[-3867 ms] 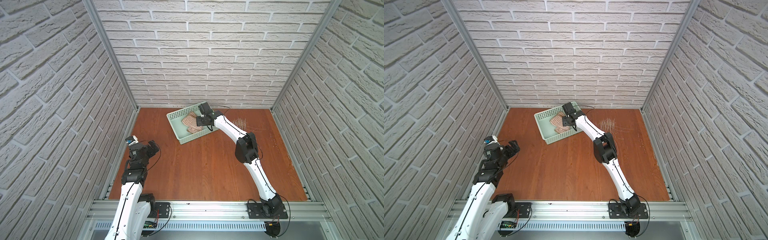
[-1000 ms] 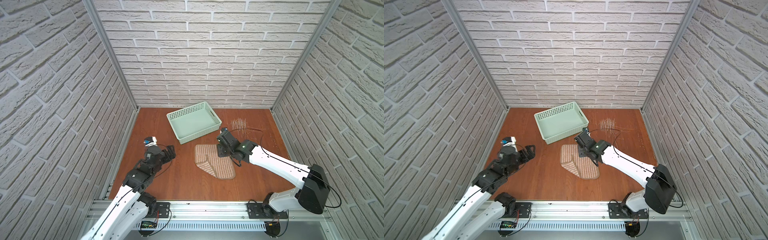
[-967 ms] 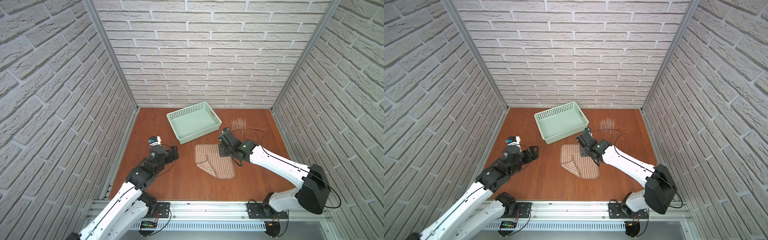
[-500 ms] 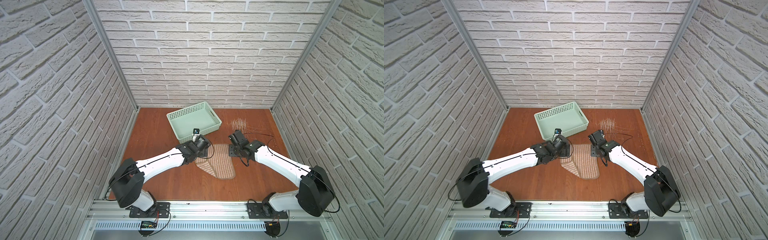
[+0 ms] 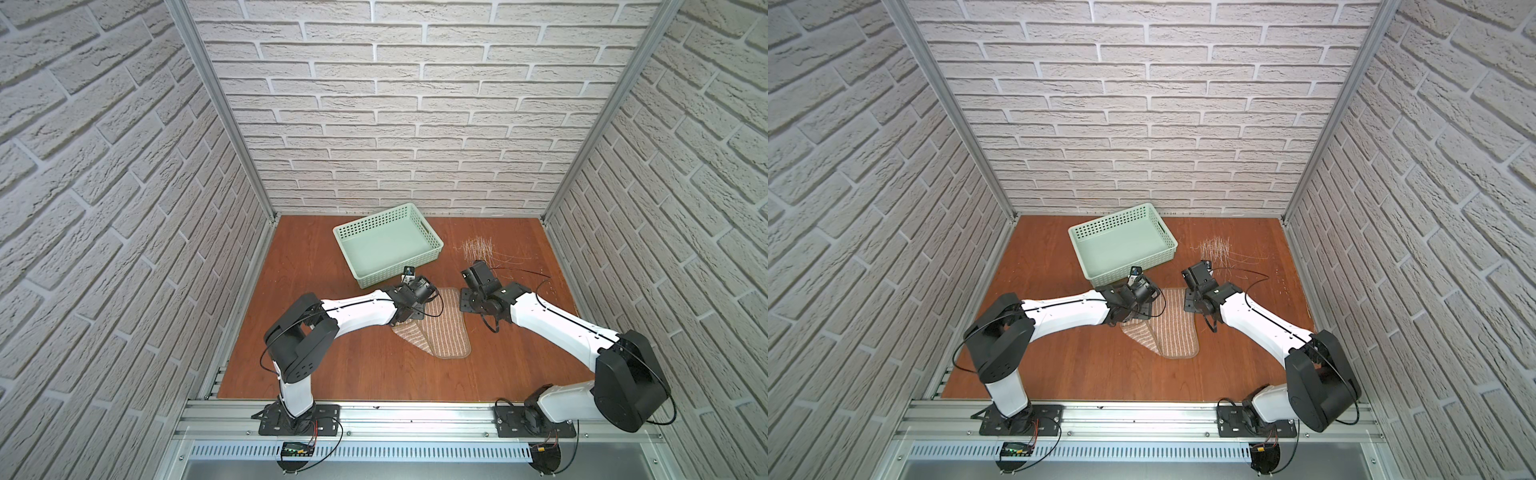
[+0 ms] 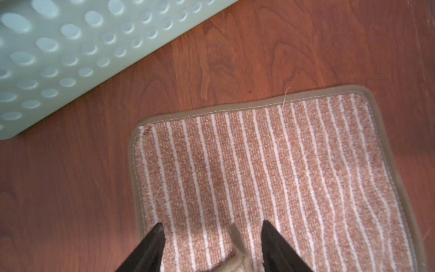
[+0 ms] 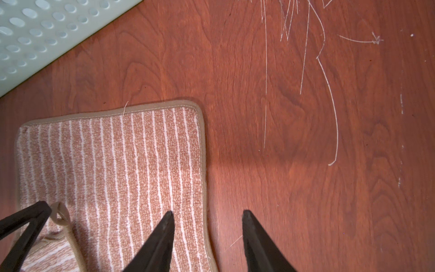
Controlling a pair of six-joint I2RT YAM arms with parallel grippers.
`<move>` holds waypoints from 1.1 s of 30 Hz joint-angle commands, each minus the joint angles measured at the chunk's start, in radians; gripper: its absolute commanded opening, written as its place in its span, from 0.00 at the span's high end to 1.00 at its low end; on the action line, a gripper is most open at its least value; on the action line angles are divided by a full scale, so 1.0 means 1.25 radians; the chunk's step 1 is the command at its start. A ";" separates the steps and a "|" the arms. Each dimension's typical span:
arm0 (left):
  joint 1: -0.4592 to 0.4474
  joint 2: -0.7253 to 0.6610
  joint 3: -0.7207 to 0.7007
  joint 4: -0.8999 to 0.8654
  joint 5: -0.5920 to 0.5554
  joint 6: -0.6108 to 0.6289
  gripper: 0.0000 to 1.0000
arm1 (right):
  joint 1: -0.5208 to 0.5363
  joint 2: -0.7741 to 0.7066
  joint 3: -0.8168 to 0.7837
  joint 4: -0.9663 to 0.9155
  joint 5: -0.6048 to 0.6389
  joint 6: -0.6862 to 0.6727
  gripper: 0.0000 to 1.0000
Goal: Fold the square dishcloth
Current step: Smooth out the cleaning item at the center of the board.
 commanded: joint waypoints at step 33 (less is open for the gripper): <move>-0.103 -0.102 -0.095 -0.075 -0.137 -0.221 1.00 | -0.013 0.040 -0.038 0.083 -0.045 0.006 0.58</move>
